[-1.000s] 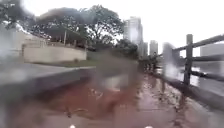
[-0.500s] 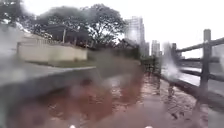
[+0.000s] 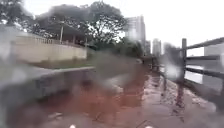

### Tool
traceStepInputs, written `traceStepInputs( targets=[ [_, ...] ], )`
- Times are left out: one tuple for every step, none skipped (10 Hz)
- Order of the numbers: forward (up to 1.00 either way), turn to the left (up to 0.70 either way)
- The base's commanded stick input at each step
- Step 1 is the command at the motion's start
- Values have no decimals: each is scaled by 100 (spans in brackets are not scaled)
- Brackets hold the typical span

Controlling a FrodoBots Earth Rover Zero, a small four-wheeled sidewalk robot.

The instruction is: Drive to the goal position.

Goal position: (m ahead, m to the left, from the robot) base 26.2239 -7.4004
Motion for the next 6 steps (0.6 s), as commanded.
traceStepInputs(
  targets=[
    [100,0],
    [100,0],
    [100,0],
    [100,0],
    [100,0],
    [100,0]
  ],
)
